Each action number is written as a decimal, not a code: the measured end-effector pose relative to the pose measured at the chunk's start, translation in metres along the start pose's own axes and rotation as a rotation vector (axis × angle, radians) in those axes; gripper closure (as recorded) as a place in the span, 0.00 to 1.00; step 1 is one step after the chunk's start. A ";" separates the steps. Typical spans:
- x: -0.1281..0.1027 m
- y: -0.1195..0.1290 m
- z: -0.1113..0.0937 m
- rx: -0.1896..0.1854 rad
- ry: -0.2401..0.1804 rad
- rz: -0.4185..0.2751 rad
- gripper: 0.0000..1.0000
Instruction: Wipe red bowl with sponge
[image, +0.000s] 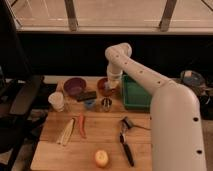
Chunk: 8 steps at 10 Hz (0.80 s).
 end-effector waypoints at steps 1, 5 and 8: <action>-0.004 -0.007 0.003 0.005 -0.005 -0.011 1.00; -0.027 -0.014 0.011 0.020 -0.047 -0.049 1.00; -0.044 0.009 0.012 0.011 -0.084 -0.065 1.00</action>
